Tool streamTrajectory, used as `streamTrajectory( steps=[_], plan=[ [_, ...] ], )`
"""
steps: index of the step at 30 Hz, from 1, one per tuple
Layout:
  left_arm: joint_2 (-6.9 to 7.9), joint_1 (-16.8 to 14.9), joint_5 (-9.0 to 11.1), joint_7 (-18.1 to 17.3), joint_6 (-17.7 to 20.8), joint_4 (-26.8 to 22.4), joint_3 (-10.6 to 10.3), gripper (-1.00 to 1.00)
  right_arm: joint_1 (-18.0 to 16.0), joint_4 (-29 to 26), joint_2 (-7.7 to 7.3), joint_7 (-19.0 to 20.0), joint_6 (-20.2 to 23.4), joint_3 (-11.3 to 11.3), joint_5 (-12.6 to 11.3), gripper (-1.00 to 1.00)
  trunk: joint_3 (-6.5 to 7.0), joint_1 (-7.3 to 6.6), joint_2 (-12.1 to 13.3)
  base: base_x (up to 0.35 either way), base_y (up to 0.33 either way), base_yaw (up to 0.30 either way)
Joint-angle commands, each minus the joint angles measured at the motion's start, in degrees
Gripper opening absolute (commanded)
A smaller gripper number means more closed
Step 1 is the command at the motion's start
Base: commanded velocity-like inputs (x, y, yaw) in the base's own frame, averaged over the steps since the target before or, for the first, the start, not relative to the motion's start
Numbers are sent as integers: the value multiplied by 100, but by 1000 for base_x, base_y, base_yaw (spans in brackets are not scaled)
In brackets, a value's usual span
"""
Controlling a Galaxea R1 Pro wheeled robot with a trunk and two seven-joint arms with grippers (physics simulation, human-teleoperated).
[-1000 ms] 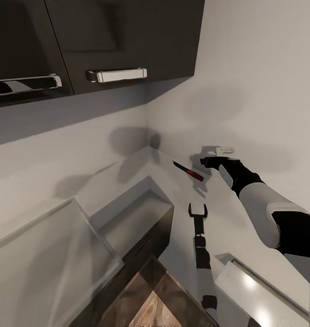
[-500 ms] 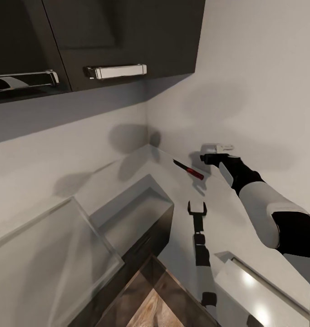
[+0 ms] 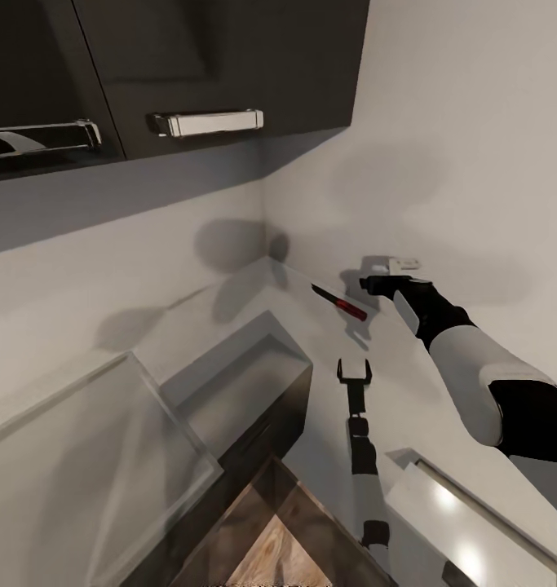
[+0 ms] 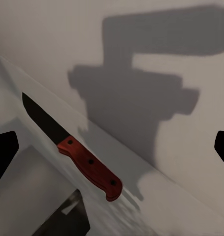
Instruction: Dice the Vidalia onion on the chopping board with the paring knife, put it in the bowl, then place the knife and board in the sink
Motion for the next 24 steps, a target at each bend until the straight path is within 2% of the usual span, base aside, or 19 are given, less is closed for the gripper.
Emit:
streamTrajectory(
  steps=[1, 24],
  plan=[
    [6, 2, 59, -6, -8, -7, -37, 100, -3, -10, -4, 9, 33, 19, -16, 100, -18, 3, -11, 0, 0, 0],
    [6, 2, 59, -6, -8, -1, -37, 100, -3, -19, -4, 9, 27, 19, -20, 100, -230, 3, -11, 0, 0, 0]
  ],
)
